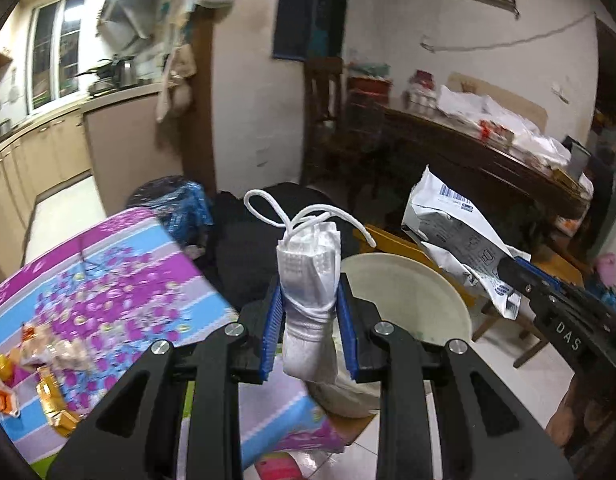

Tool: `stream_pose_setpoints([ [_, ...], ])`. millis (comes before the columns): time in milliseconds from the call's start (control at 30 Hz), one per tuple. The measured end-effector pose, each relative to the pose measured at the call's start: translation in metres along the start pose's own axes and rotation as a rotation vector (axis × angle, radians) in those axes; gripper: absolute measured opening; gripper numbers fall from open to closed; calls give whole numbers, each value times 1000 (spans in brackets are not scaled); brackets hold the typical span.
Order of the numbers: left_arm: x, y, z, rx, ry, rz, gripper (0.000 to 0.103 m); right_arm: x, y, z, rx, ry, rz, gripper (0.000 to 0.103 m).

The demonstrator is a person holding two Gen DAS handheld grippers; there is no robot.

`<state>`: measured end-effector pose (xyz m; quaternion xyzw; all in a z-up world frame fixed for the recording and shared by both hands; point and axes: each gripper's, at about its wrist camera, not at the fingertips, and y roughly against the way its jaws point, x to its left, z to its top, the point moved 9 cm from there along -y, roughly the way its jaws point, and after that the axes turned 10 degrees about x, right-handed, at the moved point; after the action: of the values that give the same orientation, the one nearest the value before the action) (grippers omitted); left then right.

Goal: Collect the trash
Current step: 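Carry the mask and paper bag over the white basin, then open both grippers to drop the mask and bag into the basin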

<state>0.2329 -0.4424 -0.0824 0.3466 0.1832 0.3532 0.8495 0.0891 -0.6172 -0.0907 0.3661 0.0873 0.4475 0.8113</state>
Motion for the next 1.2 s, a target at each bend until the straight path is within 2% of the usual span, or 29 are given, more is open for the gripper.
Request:
stream_pose_setpoints([
  [200, -30, -36, 2, 67, -40, -14, 25, -56, -33, 12, 99, -32, -50, 16],
  [300, -40, -59, 3, 116, -57, -11, 25, -69, -50, 10, 155, -32, -67, 16],
  [633, -62, -111, -1, 250, -83, -3, 25, -78, -113, -12, 356, 5, -111, 16],
  [867, -61, -130, -9, 290, -83, 7, 25, -74, -136, -21, 401, 9, -109, 16],
  [1200, -57, -138, -9, 303, -76, 16, 25, -61, -146, -20, 412, 28, -84, 16],
])
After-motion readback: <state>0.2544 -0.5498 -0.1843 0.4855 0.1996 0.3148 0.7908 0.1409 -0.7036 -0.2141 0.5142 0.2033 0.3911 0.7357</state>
